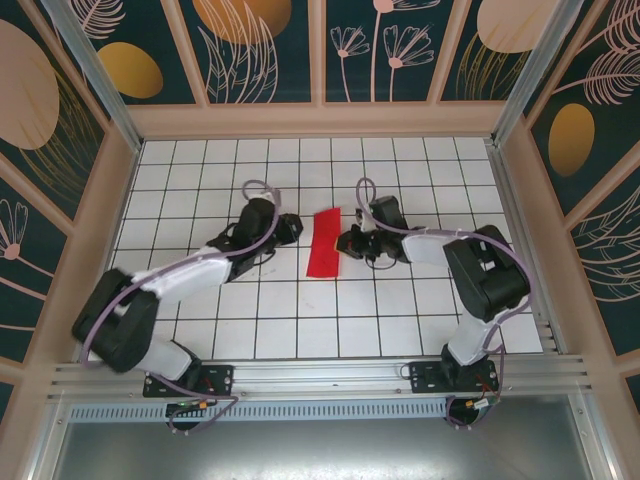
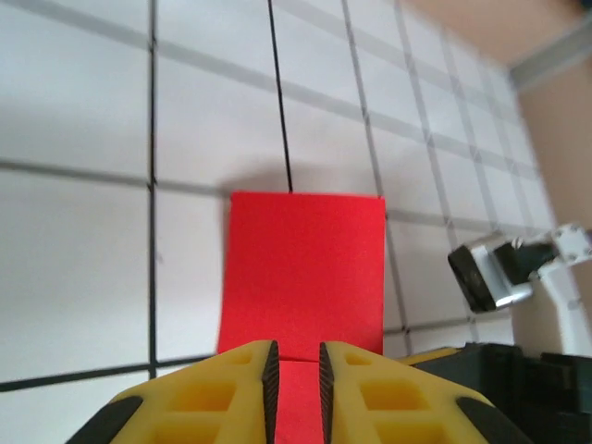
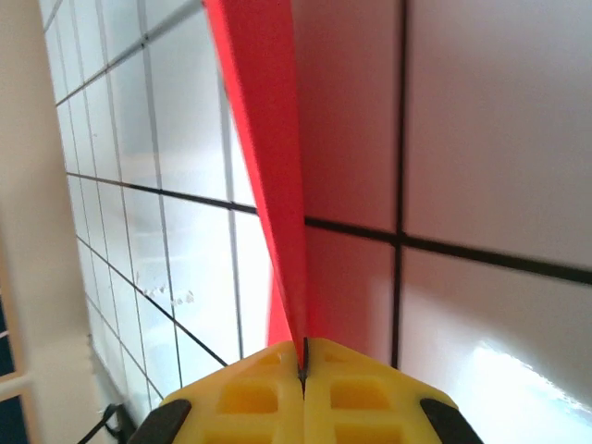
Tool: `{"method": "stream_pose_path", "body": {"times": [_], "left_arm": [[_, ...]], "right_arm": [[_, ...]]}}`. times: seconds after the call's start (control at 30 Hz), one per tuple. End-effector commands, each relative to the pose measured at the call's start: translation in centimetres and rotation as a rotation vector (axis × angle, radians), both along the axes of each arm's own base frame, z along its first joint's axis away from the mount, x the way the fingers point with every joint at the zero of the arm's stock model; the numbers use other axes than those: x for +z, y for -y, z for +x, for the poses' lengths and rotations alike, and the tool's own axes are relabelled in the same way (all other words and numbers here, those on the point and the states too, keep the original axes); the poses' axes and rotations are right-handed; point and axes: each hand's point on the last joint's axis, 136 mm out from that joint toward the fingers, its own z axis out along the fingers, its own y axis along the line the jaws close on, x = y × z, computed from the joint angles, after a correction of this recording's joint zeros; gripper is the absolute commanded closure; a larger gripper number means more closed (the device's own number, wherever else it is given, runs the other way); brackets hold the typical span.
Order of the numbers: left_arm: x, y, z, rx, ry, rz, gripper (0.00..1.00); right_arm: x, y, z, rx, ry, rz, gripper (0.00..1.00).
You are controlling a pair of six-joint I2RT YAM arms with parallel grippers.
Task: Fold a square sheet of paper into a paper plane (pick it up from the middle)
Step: Turn over the paper at the center of the table.
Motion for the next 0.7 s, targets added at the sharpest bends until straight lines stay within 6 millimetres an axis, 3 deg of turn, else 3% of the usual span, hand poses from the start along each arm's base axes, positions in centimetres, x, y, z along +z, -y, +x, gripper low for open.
{"method": "stream_pose_path", "body": {"times": [0.0,0.17,0.27,0.37,0.47,0.67], "left_arm": [[1.4,-5.3,-0.1,0.223,0.067,0.053,0.74],[4.0,-10.3,-2.0,0.395,0.157,0.034,0.67],[4.6,-12.6,-2.9,0.478,0.19,0.026,0.63],[4.8,-14.2,-3.6,0.545,0.204,0.021,0.59],[4.9,-15.3,-4.2,0.589,0.211,0.019,0.58],[5.9,-16.1,-4.8,0.615,0.238,-0.006,0.57]], "right_arm": [[3.6,2.3,0.9,0.015,0.143,-0.227,0.99],[7.3,8.8,1.9,-0.117,0.227,-0.661,0.98],[9.3,12.4,1.3,-0.19,0.263,-0.996,0.98],[10.3,14.1,0.2,-0.204,0.263,-1.234,1.0],[9.0,13.0,-0.8,-0.166,0.209,-1.274,1.0],[2.6,5.8,-2.5,0.011,0.113,-1.217,0.94]]}}
